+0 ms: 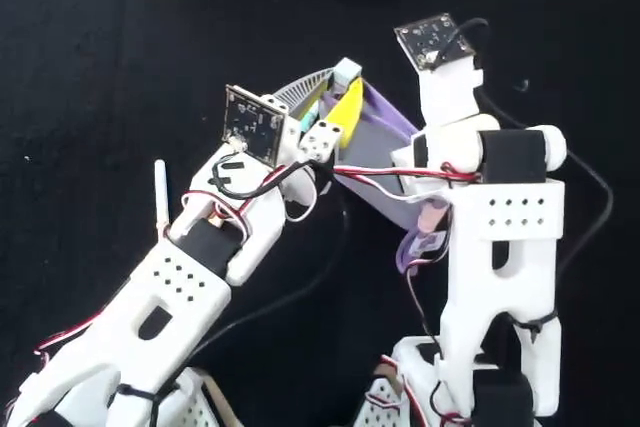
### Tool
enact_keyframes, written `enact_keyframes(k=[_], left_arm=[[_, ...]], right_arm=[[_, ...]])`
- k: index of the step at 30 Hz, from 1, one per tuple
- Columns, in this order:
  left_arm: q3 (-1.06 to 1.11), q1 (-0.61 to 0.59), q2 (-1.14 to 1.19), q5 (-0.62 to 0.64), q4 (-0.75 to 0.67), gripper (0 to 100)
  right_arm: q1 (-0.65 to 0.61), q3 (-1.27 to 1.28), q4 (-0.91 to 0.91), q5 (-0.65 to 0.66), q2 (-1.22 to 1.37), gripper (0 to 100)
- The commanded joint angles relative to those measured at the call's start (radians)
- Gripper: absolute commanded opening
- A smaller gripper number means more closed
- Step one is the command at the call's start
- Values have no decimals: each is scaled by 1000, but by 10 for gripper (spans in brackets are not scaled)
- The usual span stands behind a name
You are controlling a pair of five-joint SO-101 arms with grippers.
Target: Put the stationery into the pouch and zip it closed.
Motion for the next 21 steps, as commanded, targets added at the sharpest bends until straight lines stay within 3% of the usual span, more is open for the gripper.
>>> enact_keyframes(k=[1,8,13,16,21], left_arm=[[130,-22,97,-6,37,30],[240,-28,-84,-3,38,187],[251,-68,-209,40,51,193],[194,-116,-275,89,150,215],[24,-255,-342,95,431,234]], right_arm=[[43,-61,3,-5,-13,11],[38,-61,5,-5,-13,11],[38,-61,5,-8,-13,11],[38,-61,5,-9,-13,11],[37,-61,3,-11,-12,11]])
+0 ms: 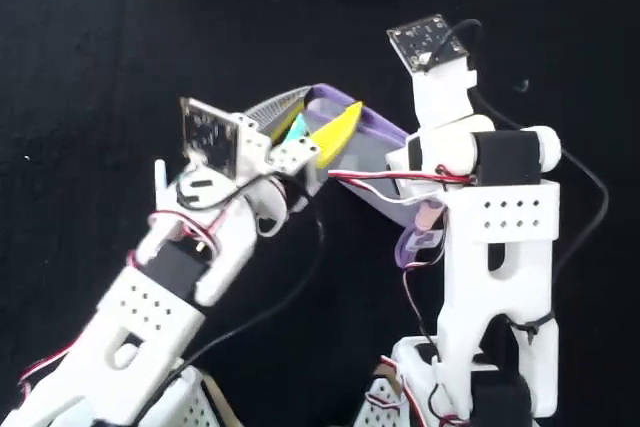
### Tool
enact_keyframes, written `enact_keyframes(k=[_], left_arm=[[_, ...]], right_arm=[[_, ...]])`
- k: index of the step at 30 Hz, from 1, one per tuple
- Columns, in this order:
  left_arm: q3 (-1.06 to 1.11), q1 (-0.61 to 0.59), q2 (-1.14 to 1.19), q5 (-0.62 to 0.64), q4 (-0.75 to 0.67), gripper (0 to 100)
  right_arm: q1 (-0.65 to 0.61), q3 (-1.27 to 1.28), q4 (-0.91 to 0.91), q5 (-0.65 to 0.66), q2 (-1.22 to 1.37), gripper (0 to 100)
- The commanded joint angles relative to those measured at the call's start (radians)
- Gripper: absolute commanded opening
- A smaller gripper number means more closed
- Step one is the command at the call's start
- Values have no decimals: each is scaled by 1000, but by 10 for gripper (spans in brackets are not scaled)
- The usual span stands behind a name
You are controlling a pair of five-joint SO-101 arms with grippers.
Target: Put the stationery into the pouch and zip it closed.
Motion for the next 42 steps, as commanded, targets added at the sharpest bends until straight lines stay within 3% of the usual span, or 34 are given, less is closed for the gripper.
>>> enact_keyframes(k=[1,9,21,25,29,34,42], left_arm=[[-87,-177,-15,29,285,234],[-228,-483,-14,23,517,234],[-231,-618,-12,21,652,234],[-243,-595,68,23,652,234],[-328,-519,293,20,652,234],[-549,-397,629,-75,674,234],[-895,-259,956,-91,749,234]], right_arm=[[38,-61,2,-12,-10,11],[38,-61,-12,-12,-7,11],[44,-54,-11,-5,-10,11],[46,-53,-6,-5,-13,11],[46,-53,-6,-5,-13,11],[46,-53,-6,-9,-13,11],[46,-51,-6,-14,-5,11]])
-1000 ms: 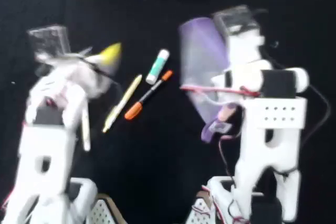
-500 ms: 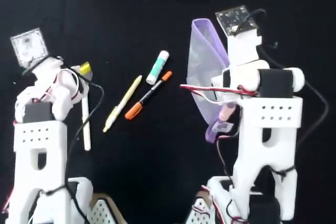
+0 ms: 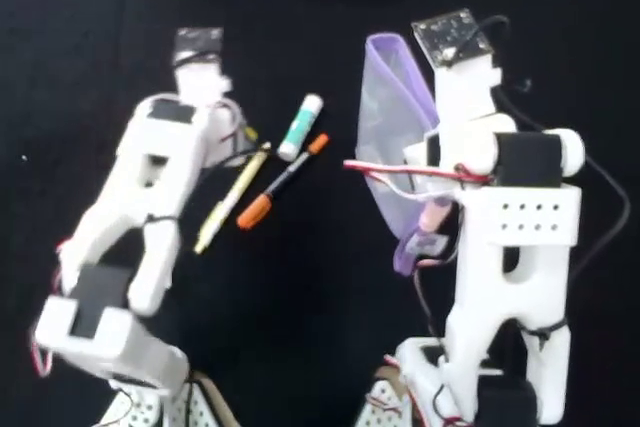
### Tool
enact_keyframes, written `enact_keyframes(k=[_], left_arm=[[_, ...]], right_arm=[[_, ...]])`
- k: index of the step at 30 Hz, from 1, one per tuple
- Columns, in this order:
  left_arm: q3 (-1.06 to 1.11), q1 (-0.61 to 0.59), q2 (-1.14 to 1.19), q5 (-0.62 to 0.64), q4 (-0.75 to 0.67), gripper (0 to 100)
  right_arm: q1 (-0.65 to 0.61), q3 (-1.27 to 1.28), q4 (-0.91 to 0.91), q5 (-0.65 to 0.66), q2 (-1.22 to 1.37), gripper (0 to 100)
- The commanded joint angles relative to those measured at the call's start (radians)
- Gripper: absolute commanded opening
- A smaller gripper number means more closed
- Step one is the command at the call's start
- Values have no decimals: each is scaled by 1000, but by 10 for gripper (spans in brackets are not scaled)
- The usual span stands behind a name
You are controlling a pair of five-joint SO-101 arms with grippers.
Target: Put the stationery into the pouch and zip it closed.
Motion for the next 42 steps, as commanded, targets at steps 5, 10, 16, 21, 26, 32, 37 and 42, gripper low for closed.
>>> enact_keyframes(k=[5,10,16,21,26,32,37,42], left_arm=[[-338,151,232,-5,9,234],[-496,173,370,-5,9,234],[-657,200,532,-12,14,234],[-766,245,660,-14,18,234],[-811,245,698,-54,43,227],[-842,206,710,-91,54,65],[-845,177,698,-91,64,34],[-974,163,672,-91,219,29]], right_arm=[[12,-38,-3,-12,-4,11],[12,-38,-5,-12,-4,11],[12,-38,-3,-12,-13,11],[12,-38,-3,-5,-13,11],[14,-38,-2,-3,-13,11],[14,-38,-2,-3,-13,11],[14,-38,-2,-3,-13,11],[14,-38,-2,-5,-13,11]])
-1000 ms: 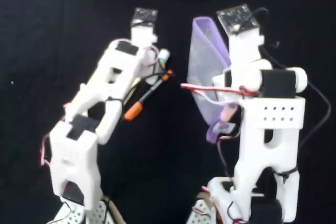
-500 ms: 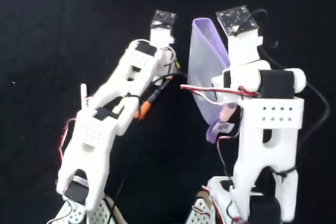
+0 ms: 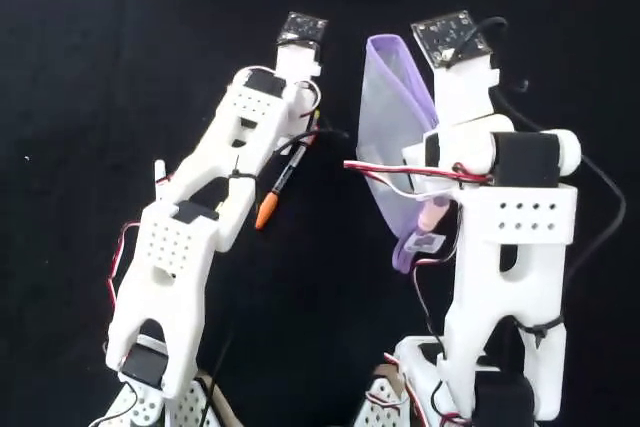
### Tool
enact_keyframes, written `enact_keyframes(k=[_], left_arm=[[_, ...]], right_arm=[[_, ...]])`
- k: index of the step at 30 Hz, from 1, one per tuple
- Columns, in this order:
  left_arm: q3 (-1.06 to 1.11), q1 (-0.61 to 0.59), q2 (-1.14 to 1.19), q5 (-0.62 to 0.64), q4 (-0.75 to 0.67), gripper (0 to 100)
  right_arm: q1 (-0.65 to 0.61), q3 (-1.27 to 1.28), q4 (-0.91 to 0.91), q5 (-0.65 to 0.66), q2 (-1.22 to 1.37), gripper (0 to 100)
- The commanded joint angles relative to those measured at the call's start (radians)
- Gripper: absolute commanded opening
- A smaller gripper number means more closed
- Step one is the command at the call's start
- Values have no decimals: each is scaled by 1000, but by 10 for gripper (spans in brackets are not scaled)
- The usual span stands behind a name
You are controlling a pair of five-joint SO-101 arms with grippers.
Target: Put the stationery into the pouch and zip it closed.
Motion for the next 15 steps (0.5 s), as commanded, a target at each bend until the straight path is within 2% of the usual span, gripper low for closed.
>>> enact_keyframes(k=[1,12,15], left_arm=[[-159,-27,-55,-6,140,29],[-550,-56,-146,2,410,29],[-687,-82,-169,92,489,29]], right_arm=[[14,-38,-2,-5,-13,11],[8,-18,-2,-8,-13,11],[6,7,-3,-5,-13,11]])
